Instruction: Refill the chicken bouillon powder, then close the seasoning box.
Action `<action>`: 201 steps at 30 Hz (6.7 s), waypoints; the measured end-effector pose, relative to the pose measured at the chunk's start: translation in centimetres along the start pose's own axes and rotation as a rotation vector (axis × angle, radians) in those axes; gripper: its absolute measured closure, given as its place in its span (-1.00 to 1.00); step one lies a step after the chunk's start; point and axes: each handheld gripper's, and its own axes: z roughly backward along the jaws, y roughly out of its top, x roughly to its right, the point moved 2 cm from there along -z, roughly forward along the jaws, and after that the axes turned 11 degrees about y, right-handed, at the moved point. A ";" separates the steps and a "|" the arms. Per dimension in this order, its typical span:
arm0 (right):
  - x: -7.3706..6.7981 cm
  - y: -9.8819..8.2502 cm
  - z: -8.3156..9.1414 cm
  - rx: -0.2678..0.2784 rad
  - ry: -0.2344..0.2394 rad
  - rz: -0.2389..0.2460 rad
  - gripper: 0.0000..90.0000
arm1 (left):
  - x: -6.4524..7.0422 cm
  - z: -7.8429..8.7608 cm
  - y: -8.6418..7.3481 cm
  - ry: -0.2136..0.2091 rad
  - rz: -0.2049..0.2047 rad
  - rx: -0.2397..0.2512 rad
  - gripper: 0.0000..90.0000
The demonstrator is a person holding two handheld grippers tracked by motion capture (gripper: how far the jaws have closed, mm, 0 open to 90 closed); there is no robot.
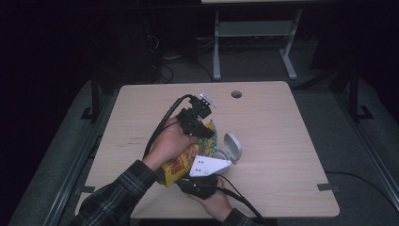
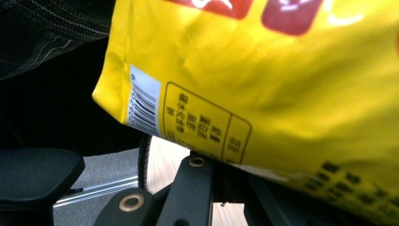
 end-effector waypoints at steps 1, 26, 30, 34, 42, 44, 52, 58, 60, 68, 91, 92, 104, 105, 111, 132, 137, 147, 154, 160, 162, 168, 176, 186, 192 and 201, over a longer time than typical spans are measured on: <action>0.0 0.0 0.0 0.000 -0.001 0.001 1.00 | 0.0 0.0 0.0 0.001 0.001 0.000 0.99; -0.1 0.0 0.0 0.002 -0.002 0.002 1.00 | -0.1 0.1 0.0 0.008 0.001 0.010 0.99; -0.1 0.1 0.0 0.004 -0.003 0.004 1.00 | 0.0 0.1 0.1 0.012 -0.001 0.013 0.99; -0.1 0.1 0.0 0.004 -0.005 0.004 1.00 | -0.1 0.1 0.1 0.013 0.000 0.015 0.99; -0.1 0.1 0.0 0.005 -0.002 0.003 1.00 | 0.0 0.0 0.2 0.016 -0.004 0.012 0.99; -0.1 0.1 0.0 0.004 0.000 0.004 1.00 | 0.0 0.0 0.2 0.015 -0.004 0.013 0.99; -0.1 0.1 0.0 0.004 0.000 0.005 1.00 | 0.0 0.0 0.2 0.016 -0.004 0.011 0.99; -0.1 0.1 0.0 0.005 0.001 0.007 1.00 | 0.0 0.0 0.2 0.016 -0.003 0.011 0.99; -0.1 0.1 0.0 0.005 0.001 0.005 1.00 | 0.0 0.0 0.2 0.015 -0.004 0.011 0.99; -0.1 0.2 0.1 0.007 0.000 0.009 1.00 | 0.0 0.1 0.3 0.016 -0.005 0.013 0.99; -0.1 0.2 0.1 0.008 0.001 0.009 1.00 | 0.1 0.0 0.3 0.014 -0.005 0.011 0.99; -0.1 0.2 0.1 0.007 0.001 0.009 1.00 | 0.1 0.0 0.2 0.015 -0.006 0.010 0.99; -0.1 0.1 0.0 0.003 0.000 0.010 1.00 | 0.0 0.1 0.2 0.013 -0.003 0.014 0.99; -0.1 0.1 0.0 0.003 0.000 0.012 1.00 | 0.0 0.1 0.2 0.014 -0.003 0.015 0.99; -0.2 0.1 0.0 0.000 0.002 0.014 1.00 | 0.0 0.3 0.1 0.010 0.002 0.025 1.00; 0.5 -1.3 -0.8 -0.054 0.007 -0.004 1.00 | -0.7 2.4 -1.7 -0.035 0.017 0.093 1.00; 0.7 -1.6 -0.9 -0.069 0.003 -0.011 1.00 | -1.2 3.1 -2.3 -0.052 0.028 0.110 1.00; 0.9 -1.7 -1.0 -0.083 -0.005 -0.022 1.00 | -2.2 4.5 -3.6 -0.089 0.058 0.157 1.00; 1.1 -1.9 -1.0 -0.093 -0.012 -0.028 1.00 | -2.7 5.5 -4.4 -0.107 0.069 0.191 1.00; 1.2 -2.1 -0.8 -0.108 -0.022 -0.031 1.00 | -3.4 6.4 -5.3 -0.111 0.089 0.218 1.00; 1.3 -2.2 -0.7 -0.106 -0.023 -0.033 1.00 | -3.8 6.7 -5.6 -0.108 0.094 0.227 1.00; 1.4 -2.0 -0.1 -0.093 -0.039 -0.038 1.00 | -5.3 7.2 -7.0 -0.096 0.120 0.251 1.00; 1.4 -1.7 1.3 -0.081 -0.054 -0.035 1.00 | -6.7 6.9 -8.4 -0.078 0.147 0.277 1.00; 1.0 -2.2 3.8 -0.097 -0.070 -0.046 1.00 | -7.9 5.8 -9.3 -0.060 0.152 0.303 1.00; 1.1 -2.4 5.8 -0.102 -0.084 -0.053 1.00 | -8.5 4.8 -9.3 -0.058 0.139 0.331 1.00; 1.6 -2.9 8.4 -0.108 -0.090 -0.073 1.00 | -8.7 3.1 -8.6 -0.049 0.113 0.366 1.00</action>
